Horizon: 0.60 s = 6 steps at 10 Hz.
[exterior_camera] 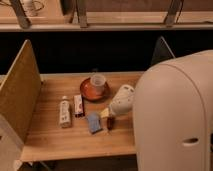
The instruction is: Drag the pepper across the table
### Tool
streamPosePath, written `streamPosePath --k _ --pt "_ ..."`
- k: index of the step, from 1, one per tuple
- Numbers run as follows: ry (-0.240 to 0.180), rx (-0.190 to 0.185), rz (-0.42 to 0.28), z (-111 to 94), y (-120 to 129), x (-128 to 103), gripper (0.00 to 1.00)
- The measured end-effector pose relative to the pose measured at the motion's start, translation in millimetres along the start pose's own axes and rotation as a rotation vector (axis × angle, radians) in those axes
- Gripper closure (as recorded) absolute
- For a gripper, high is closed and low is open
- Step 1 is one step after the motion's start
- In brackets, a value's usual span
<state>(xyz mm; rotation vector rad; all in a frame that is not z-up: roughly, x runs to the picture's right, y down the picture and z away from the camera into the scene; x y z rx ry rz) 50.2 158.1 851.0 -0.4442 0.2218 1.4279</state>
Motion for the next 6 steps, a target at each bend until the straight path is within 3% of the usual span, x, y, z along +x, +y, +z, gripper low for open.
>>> streamPosePath --k 3,4,6 --pt "0.049 0.015 0.014 18 -4 2 0.21" --pt "0.055 0.020 0.013 21 -5 1 0.26" --pt "0.062 0.029 0.001 26 -5 -3 0.46"
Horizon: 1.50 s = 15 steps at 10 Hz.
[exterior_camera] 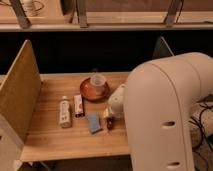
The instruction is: Drag the pepper across the table
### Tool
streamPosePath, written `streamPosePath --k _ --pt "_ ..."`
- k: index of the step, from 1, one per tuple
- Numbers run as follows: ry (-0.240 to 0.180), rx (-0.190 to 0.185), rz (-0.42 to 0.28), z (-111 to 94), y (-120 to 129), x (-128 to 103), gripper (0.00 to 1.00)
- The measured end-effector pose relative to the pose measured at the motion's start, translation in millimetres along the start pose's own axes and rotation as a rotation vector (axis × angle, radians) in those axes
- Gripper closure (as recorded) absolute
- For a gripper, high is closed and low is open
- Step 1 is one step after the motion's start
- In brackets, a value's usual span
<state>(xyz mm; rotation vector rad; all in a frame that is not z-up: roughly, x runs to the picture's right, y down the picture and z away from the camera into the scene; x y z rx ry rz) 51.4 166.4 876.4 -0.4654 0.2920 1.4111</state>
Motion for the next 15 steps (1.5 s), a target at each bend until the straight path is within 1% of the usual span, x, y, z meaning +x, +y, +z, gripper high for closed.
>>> streamPosePath --k 3,5,6,8,12,13,15 --pt "0.000 -0.001 -0.004 2 2 -5 0.76" --pt "-0.008 -0.002 0.005 0 -1 -9 0.95" --pt "-0.012 0.002 0.014 -2 -6 -11 1.00" --pt "-0.025 0.048 0.045 -9 -32 -18 1.00" --pt "-0.038 0.217 0.149 -23 -114 -23 1.00" --pt "-0.039 0.238 0.172 -24 -125 -22 1.00" --pt "-0.036 0.266 0.241 -23 -149 -12 1.00"
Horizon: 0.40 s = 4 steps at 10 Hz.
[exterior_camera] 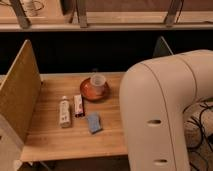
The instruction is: Drag the pepper across the table
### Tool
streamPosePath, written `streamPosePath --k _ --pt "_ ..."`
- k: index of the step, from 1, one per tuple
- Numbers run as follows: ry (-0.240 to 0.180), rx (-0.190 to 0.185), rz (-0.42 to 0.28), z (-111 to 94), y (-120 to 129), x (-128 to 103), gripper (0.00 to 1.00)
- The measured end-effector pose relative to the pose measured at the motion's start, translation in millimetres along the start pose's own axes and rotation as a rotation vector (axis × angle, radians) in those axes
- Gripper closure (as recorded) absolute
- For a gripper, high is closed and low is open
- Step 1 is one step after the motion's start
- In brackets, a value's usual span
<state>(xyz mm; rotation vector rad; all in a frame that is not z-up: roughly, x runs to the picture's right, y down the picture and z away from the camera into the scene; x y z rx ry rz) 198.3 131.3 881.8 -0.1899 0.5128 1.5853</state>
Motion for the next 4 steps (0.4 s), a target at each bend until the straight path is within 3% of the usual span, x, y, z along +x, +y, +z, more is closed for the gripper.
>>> streamPosePath --k 2,4 --pt "-0.023 0.004 0.079 3 -27 -1 1.00" --pt "-0.073 -0.030 0.157 -5 -46 -8 1.00"
